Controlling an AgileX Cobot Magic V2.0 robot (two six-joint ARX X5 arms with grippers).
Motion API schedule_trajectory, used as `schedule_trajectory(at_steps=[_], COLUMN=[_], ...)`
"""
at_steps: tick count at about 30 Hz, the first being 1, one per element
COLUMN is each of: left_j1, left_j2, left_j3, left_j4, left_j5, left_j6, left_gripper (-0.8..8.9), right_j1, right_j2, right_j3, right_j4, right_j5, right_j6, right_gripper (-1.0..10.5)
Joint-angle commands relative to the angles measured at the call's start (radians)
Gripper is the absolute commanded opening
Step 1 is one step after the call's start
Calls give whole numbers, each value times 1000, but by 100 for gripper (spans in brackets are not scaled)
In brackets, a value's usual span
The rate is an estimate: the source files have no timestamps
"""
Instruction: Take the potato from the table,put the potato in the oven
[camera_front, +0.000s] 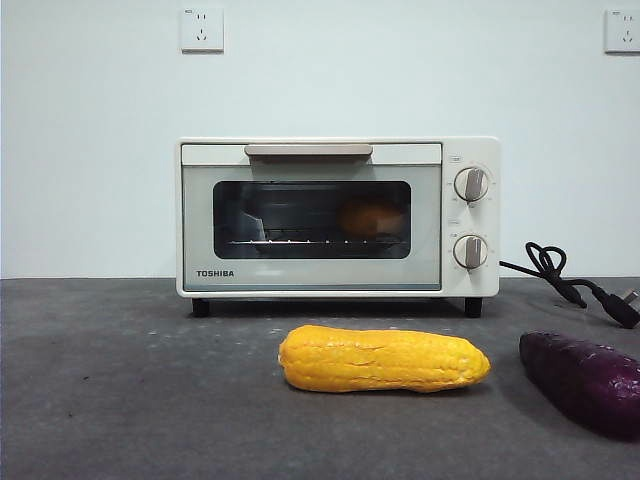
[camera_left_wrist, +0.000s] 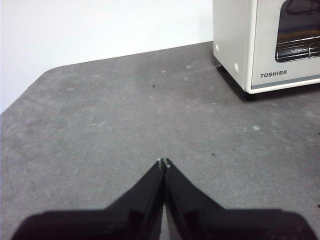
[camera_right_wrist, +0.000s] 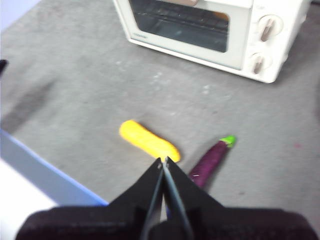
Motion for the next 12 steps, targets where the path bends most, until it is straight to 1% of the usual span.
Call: schedule_trajectory(at_steps=[1,2,5,8,9,12], left_j1=[3,3,3,3,3,3], left_j2=[-2,-2,-2,-2,-2,-2], left_j3=[-14,-14,-14,-14,-14,-14], left_j4=[2,2,2,2,2,2], left_j5=[2,2,2,2,2,2], left_j6=[-5,-5,-5,-5,-5,-5], left_gripper=[-4,-4,-4,-4,-4,-4], right_j1=[-69,-114,-267,-356,-374,-396], right_j2=[-31,-48,-134,-243,-283,-376], right_j3=[-14,-27,-131,-307,-383,-549], right_j4=[55,107,315,510,583,727], right_j5=[10,-6,-132,-129,-130,-129], right_j6=[-30,-29,-30,-45,-44,-38], right_gripper=[1,1,1,1,1,1])
